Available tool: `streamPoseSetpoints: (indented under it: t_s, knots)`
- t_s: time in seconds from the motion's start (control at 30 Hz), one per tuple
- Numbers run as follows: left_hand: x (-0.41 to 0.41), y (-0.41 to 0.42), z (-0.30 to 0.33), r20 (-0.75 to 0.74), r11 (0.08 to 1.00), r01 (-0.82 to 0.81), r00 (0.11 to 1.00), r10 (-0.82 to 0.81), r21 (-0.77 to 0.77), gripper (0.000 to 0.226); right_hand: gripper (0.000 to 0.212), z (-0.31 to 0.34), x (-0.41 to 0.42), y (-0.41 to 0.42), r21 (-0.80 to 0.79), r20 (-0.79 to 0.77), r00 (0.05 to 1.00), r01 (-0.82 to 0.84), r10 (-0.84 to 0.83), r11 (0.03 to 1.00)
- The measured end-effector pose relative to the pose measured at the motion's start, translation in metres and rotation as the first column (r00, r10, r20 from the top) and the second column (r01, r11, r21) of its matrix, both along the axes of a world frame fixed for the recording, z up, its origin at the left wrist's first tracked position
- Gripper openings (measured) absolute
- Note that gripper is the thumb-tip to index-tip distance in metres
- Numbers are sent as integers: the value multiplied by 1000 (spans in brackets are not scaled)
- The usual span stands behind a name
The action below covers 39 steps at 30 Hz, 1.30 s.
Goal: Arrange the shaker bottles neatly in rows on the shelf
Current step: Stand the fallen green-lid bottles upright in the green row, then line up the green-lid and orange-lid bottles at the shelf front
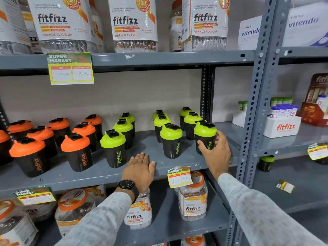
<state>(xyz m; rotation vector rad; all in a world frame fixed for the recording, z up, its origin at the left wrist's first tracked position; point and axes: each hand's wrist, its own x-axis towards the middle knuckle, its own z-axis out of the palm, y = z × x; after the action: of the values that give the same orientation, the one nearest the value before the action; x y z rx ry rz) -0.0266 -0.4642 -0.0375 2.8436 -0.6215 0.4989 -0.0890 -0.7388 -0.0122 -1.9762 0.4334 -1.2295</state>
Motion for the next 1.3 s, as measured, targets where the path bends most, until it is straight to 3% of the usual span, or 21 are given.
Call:
streamPoseSetpoints:
  t_s: [0.3, 0.4, 0.5, 0.67, 0.8, 0.9, 1.17, 1.3]
  knots:
    - [-2, 1, 4, -25, 999, 16, 1000, -17, -40, 65, 85, -10, -14, -5, 67, -52, 999, 7, -4, 998]
    - [-4, -1, 12, -71, 966, 13, 997, -32, -259, 55, 79, -16, -20, -16, 120, -59, 998, -24, 32, 993]
    - [-13, -20, 20, -55, 818, -36, 998, 5, -575, 55, 85, -15, -19, -28, 166, -119, 989, -71, 91, 984]
    - [-29, -84, 24, -107, 540, -105, 994, 28, -835, 83, 114, -1, -4, -39, 238, -166, 963, -169, 211, 957]
    - [-29, -125, 33, -126, 466, -178, 982, 142, -867, 113, 129, 0, 8, -40, 260, -169, 949, -216, 265, 941]
    - [-25, -144, 37, -143, 450, -228, 966, 216, -863, 123, 125, -2, 11, -39, 206, -188, 942, -237, 277, 949]
    - [-18, -151, 35, -121, 475, -246, 953, 278, -845, 101, 80, 6, 11, -41, 157, -193, 951, -214, 242, 964]
    - [-15, -139, 31, -100, 508, -214, 965, 243, -834, 89, 75, 7, 11, -35, 151, -187, 958, -191, 218, 970]
